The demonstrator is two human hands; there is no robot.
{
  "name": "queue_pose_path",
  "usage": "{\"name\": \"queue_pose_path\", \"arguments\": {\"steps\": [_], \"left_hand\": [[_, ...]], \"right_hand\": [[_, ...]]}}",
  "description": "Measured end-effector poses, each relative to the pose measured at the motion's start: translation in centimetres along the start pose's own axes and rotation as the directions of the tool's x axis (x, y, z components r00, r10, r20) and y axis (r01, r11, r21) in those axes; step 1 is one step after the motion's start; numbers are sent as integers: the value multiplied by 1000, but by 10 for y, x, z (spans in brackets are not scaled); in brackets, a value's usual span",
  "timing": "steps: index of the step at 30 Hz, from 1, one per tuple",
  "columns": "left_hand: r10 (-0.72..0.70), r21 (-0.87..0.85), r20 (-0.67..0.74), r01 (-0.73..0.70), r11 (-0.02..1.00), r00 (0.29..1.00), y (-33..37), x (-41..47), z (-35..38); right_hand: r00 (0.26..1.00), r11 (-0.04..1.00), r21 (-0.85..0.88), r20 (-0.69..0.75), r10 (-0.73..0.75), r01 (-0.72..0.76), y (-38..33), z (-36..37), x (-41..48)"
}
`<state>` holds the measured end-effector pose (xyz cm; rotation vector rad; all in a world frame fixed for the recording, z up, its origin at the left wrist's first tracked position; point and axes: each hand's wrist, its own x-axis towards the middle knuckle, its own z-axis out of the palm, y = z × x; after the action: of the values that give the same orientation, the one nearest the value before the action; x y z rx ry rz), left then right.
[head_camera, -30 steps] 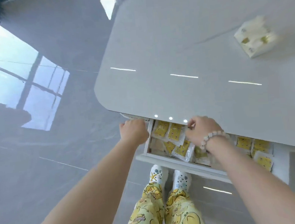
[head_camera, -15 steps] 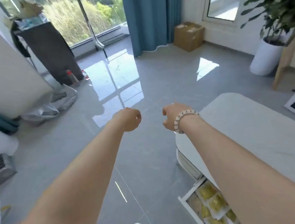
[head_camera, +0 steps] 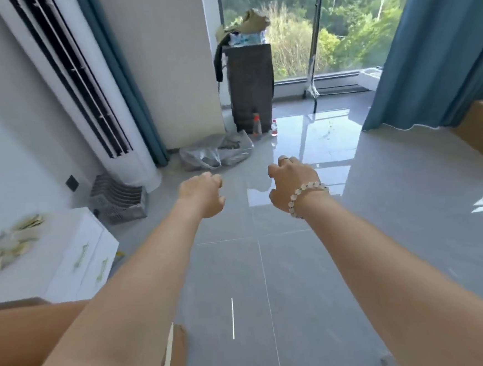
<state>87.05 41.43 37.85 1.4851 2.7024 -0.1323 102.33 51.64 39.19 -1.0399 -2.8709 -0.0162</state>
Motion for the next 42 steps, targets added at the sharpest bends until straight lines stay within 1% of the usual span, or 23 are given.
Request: {"name": "queue_pose_path", "arguments": {"steps": [4, 11, 19, 22, 27, 31, 35, 42], "left_hand": [[-100, 10, 1, 100, 995, 995, -60, 10, 4], [-279, -34, -7, 279, 960, 960, -139, 30, 24], [-507, -107, 30, 507, 855, 861, -210, 92, 39], [-554, -77, 71, 559, 826, 829, -232, 127, 30], [-660, -78, 77, 665, 743, 747, -273, 175, 21], [-723, -62, 130, 733, 677, 679, -296, 182, 39], [-781, -40, 163, 795, 605, 603, -332, 176, 56], [-843, -31, 145, 854, 519, 517, -427, 182, 71]], "right_hand": [[993, 994, 14, -58, -105, 106, -60, 15, 53], [953, 954, -32, -56, -299, 297, -131, 34, 133], [869, 869, -4, 31, -494, 495, -189, 56, 246], [825, 825, -2, 38, -564, 565, -204, 54, 298], [752, 753, 40, 49, -658, 656, -238, 60, 374], [647, 657, 48, 135, -750, 752, -277, 83, 396], [531, 546, 64, 160, -832, 835, -325, 98, 406], [452, 462, 37, 142, -880, 886, -420, 106, 456]]}}
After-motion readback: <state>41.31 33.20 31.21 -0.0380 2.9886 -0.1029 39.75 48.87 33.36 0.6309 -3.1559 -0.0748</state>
